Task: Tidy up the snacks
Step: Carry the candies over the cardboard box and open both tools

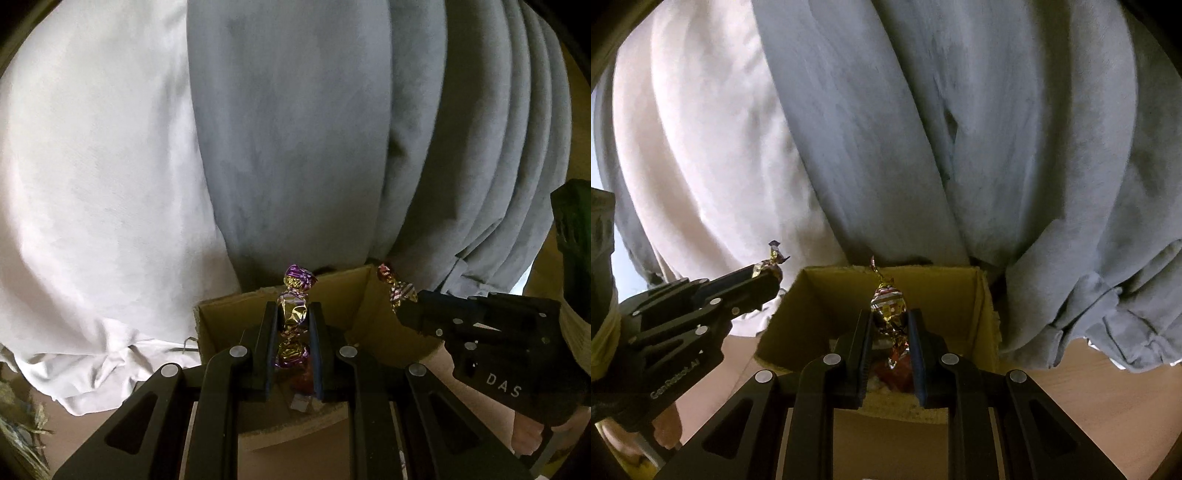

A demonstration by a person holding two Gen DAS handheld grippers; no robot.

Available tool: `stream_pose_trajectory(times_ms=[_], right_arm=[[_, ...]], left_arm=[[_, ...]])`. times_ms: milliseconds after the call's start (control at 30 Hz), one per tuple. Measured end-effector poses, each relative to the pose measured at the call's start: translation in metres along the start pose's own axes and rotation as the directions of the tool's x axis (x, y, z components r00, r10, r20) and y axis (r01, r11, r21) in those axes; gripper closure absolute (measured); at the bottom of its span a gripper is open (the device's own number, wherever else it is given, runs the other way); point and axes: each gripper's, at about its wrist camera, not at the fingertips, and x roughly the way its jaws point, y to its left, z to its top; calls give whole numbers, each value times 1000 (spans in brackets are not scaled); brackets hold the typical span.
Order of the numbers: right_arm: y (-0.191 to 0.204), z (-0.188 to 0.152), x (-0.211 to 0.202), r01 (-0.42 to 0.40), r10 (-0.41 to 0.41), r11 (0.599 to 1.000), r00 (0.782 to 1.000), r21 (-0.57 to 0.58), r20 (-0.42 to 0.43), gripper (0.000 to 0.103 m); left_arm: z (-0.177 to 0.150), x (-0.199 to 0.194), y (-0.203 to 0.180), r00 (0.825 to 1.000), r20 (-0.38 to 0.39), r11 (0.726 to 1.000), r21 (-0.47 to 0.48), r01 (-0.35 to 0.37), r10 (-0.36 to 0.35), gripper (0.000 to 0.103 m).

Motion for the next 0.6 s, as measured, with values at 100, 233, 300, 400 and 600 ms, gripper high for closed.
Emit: stream_pose_trajectory(times_ms=[100,233,300,400,600], right_arm=[[-4,3,14,-2,2,1000,1000,10,-28,81],[-7,2,20,21,-20,1000,999,20,-34,61],[-7,-3,17,40,-40,999,999,21,-25,61],[-5,-11,8,49,-48,999,999,21,-9,61],[3,-33,-16,57,-57,998,998,0,-1,61]], left_arm=[[-1,5,1,1000,1,1000,3,-18,17,72],[-5,2,3,999,10,999,-12,-36,36,56],[-10,-4,1,999,16,999,-6,-49,49,56],[-22,-16,-2,998,12,998,3,-58,58,56],[-45,-42,-14,997,5,996,31,-82,82,56]])
